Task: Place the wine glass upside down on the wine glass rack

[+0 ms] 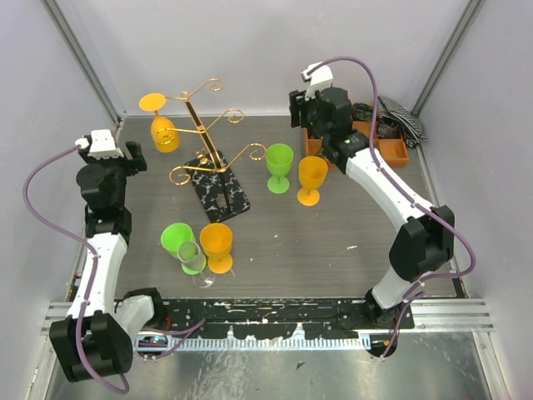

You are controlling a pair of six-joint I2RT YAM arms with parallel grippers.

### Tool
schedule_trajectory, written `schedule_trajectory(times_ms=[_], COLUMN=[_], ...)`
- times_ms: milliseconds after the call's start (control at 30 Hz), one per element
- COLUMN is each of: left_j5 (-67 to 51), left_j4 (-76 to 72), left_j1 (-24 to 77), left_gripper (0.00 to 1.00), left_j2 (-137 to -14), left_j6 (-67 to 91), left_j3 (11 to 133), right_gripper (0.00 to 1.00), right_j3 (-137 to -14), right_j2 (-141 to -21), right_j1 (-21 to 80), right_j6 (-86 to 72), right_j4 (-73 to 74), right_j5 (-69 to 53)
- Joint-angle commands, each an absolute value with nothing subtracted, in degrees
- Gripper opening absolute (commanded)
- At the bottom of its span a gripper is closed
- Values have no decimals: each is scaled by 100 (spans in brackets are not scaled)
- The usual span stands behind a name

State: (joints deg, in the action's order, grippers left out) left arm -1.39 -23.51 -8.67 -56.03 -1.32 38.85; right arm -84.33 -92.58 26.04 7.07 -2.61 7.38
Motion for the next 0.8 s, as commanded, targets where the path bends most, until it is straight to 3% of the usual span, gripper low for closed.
schedule_trajectory(times_ms=[0,233,433,767], left_j5=[-511,-508,-145,9], left_j4=[-982,-347,-177,167], left_j1=[-718,-97,674,1437], left_gripper=[84,87,92,93], left_j2=[-5404,-5402,-5827,-6715], left_j6=[-139,-460,-816,-983], left_j3=[4730,5654,6433,7676], right_gripper=[63,63,63,65], right_j3=[-9218,-9485,-9586,-8991], right_j2=[-9517,-9630,-9640,-9371], right_j1=[2212,2133,2124,2093], right_j6=[-388,-587,-522,-415], right_j4=[1232,2782,3870,4362], right_j5=[317,-171,200,983])
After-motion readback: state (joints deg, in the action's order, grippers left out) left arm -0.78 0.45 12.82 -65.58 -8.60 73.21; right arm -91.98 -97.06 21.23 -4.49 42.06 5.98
